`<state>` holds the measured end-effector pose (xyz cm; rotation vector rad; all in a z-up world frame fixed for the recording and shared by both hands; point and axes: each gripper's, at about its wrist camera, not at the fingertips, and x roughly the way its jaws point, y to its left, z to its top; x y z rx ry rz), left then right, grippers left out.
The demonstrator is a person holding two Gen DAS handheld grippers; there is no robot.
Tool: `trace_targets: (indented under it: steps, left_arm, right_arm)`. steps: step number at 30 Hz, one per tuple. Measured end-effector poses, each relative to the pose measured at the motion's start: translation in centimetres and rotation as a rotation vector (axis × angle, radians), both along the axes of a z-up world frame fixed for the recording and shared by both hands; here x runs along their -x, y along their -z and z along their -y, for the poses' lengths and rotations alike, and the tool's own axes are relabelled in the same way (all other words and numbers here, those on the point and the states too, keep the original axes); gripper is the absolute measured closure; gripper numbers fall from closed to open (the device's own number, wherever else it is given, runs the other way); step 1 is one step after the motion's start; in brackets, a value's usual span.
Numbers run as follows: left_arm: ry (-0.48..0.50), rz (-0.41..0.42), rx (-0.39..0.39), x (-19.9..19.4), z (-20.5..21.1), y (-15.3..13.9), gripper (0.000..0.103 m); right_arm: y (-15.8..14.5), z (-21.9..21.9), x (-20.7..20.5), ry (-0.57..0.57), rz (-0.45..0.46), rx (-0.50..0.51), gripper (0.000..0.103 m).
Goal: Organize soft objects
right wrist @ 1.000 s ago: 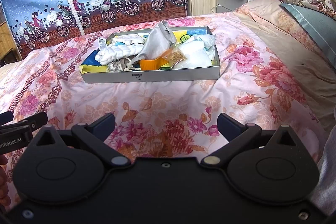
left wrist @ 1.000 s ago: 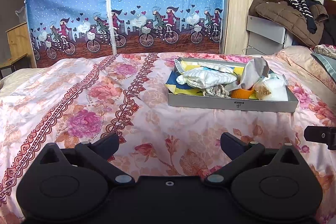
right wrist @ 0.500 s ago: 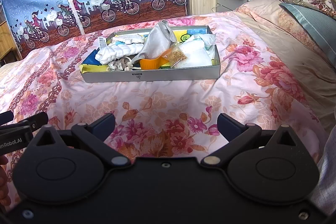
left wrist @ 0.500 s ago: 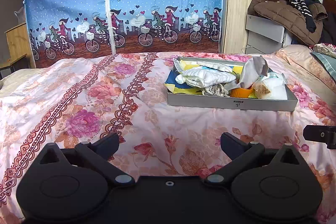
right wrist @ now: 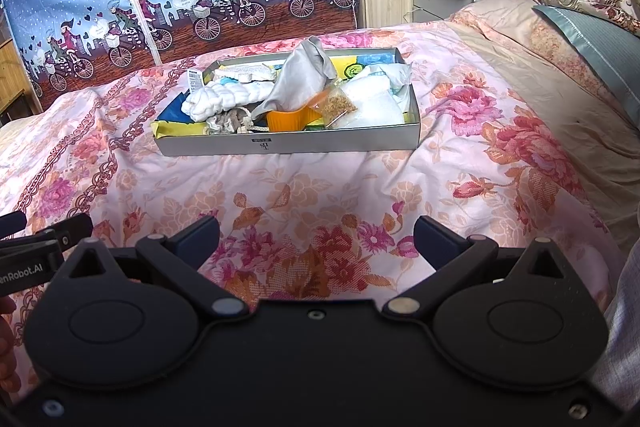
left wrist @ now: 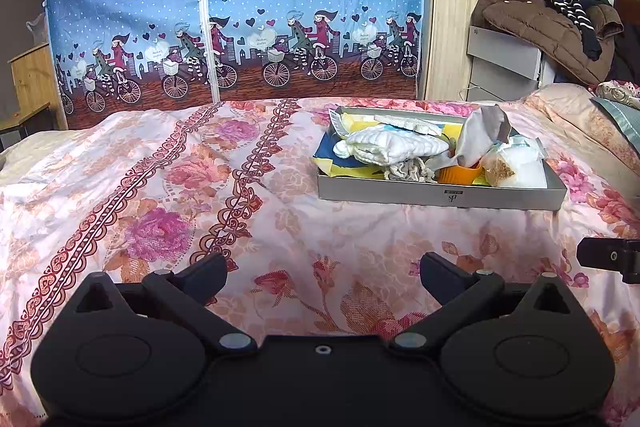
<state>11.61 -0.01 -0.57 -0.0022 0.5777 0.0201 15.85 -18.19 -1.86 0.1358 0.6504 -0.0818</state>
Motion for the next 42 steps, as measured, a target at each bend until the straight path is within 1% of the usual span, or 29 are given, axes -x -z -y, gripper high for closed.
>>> trace_targets:
  steps: [30,42]
  left_arm:
    - [0.011,-0.012,0.000,0.26,0.21,0.27,0.001]
    - [0.020,-0.025,-0.009,0.01,0.19,-0.10,0.001]
  right_arm:
    - [0.14,-0.51,0.11,-0.004,-0.013,0.000,0.000]
    - [0.25,-0.62,0.11,-0.013,-0.018,0.003,0.000]
